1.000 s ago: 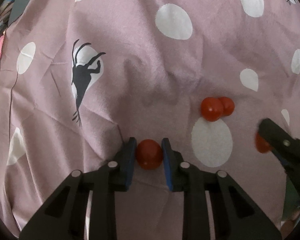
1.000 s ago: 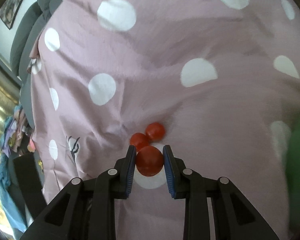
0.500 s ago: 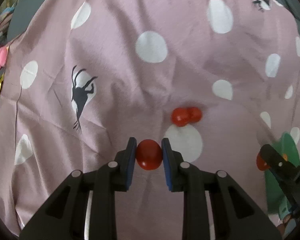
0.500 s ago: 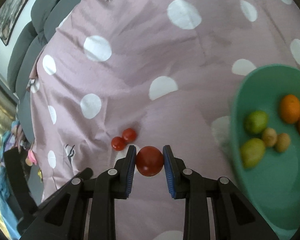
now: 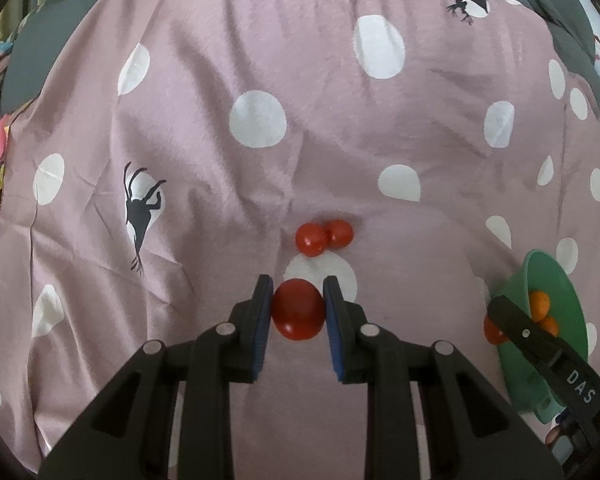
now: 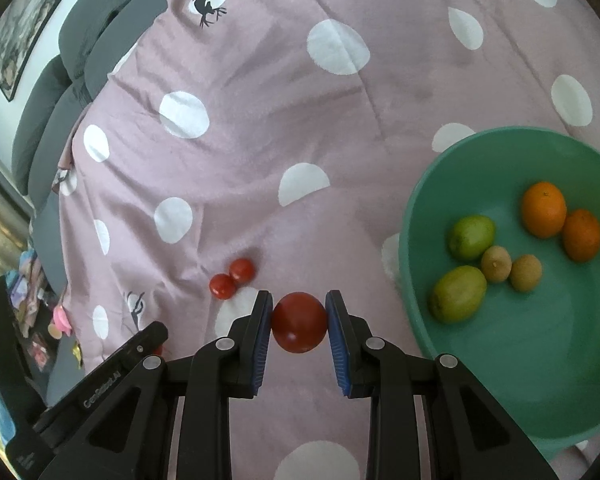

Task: Organize fruits
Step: 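Carry both tomatoes to the green bowl and open both tools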

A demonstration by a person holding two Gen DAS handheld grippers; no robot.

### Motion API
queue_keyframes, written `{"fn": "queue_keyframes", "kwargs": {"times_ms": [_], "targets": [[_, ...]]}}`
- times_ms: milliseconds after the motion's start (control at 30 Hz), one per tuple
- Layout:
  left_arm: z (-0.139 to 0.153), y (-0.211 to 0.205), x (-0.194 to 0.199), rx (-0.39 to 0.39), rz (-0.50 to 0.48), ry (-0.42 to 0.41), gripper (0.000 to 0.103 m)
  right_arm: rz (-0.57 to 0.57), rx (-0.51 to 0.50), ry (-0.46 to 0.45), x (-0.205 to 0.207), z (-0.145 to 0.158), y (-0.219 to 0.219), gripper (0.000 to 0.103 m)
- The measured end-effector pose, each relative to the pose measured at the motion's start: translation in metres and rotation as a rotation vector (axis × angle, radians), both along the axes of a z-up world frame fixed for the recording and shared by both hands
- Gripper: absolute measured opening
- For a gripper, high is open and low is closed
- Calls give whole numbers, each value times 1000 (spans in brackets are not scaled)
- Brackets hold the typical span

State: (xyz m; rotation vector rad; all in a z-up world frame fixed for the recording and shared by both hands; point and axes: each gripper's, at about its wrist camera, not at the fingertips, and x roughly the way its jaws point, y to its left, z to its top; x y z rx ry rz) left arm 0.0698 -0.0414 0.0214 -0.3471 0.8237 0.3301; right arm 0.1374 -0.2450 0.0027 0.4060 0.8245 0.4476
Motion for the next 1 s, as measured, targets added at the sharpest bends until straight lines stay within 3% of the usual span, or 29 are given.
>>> {"fn": "queue_keyframes", "kwargs": {"times_ms": [633,1000], "targets": [[21,9,-15,-38,28,-62,25,30,-2,-4,-5,7,1,29],[45,-21,-16,-38,-74,-125,25,-25,-8,-57,-13,27,-18,29]]}}
